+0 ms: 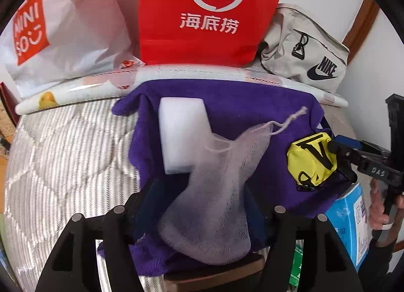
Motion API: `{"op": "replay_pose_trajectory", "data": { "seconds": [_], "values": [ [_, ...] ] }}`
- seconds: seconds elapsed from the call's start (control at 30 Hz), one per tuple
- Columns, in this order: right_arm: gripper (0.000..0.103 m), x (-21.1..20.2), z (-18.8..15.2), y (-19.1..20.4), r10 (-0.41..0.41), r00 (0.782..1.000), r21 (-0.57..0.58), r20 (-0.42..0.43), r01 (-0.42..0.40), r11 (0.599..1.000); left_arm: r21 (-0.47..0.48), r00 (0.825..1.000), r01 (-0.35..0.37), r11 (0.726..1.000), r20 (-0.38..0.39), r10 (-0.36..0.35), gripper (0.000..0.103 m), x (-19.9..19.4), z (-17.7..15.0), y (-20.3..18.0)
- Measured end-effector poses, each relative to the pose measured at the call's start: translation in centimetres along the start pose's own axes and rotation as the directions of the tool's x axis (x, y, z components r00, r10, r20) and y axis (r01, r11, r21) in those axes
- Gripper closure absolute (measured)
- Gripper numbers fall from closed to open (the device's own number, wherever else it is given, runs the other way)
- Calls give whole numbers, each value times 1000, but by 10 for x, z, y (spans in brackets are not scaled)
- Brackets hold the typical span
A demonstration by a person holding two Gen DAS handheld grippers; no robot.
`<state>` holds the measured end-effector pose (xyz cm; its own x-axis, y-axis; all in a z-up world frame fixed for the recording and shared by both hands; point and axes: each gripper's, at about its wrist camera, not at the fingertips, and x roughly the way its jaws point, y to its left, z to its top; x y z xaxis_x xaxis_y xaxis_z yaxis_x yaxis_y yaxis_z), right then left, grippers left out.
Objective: Organize soft objects
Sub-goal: 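Release the mesh bag from the left tool while the right tool releases the pouch onto the towel, then withdraw both tools from the towel toward the remaining items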
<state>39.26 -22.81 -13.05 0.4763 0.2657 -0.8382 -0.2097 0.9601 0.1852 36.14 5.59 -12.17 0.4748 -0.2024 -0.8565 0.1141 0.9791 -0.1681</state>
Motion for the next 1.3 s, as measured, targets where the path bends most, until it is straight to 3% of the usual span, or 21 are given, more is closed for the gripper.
{"op": "replay_pose_trajectory", "data": {
  "seconds": [0.17,0.33,0.6,0.8,1.1,1.3],
  "values": [
    [42,-15,-1,-3,-14,999,0,36,14,1000,-11,1000,0,1000,19,0,37,-16,-4,2],
    [42,-29,-5,1,2,998,-5,68,-2,1000,-67,999,48,997,20,-46,35,-23,4,3],
    [42,-41,-14,15,11,997,-41,72,-8,999,-40,999,41,998,28,-40,33,-33,1,-9],
    [42,-55,-24,16,23,995,-28,98,-20,999,-79,994,70,994,84,-63,33,-57,-8,1],
    [42,-102,-56,25,67,983,-15,169,-65,998,-114,979,52,992,200,-29,33,-104,-49,1],
    [42,-131,-96,40,76,981,-34,181,-71,997,-116,990,66,991,134,-50,33,-117,-86,-9]
  ]
}}
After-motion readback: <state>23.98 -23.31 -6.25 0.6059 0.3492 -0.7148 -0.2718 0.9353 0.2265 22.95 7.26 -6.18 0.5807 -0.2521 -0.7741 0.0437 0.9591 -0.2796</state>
